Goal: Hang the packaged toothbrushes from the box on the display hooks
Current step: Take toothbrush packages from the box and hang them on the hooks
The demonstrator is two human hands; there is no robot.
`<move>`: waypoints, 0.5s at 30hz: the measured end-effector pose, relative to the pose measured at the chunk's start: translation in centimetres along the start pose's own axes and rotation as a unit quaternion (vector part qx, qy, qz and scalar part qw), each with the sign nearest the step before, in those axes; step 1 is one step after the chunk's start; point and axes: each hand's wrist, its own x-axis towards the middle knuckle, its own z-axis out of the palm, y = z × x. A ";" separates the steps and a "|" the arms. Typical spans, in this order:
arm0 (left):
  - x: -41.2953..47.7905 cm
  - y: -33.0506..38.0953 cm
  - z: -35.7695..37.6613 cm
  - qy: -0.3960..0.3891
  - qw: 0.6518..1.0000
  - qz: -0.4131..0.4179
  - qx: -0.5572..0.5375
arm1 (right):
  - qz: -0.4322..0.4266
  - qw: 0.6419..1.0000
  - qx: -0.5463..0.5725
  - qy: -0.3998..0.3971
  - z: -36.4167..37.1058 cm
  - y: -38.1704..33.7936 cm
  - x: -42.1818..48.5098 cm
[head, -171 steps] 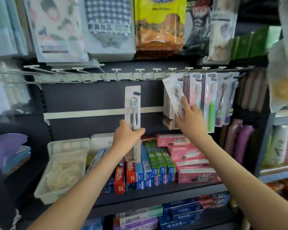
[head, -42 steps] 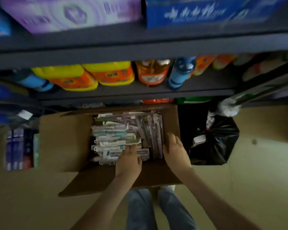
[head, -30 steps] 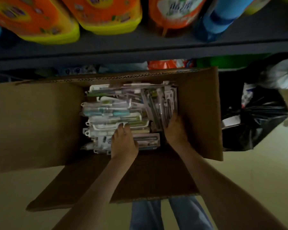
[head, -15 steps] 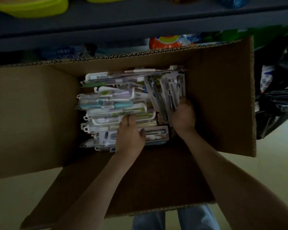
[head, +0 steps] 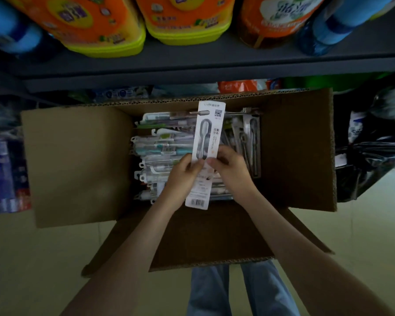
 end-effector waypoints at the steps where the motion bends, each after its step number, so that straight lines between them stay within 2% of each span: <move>1: 0.1 -0.5 -0.3 0.004 1.000 0.002 0.004 | 0.003 1.000 0.015 0.002 0.3 0.3 0.2; 4: 0.6 -2.0 -0.6 0.031 0.999 -0.022 0.020 | 0.031 0.997 0.001 0.064 0.7 2.0 1.0; 6: 1.1 -2.9 -0.7 0.044 0.997 -0.060 0.021 | 0.038 0.986 -0.094 0.134 0.1 3.9 2.1; 8: 1.7 -3.7 -0.7 0.048 0.995 -0.091 0.003 | 0.027 0.955 -0.238 0.176 -1.0 6.1 3.3; 11: 2.5 -4.6 -0.5 0.048 0.994 -0.100 -0.010 | 0.099 0.916 -0.352 0.164 -2.4 8.4 4.9; 15: 3.5 -5.4 -0.2 0.045 0.993 -0.108 0.004 | 0.137 0.903 -0.391 0.116 -3.0 10.5 6.4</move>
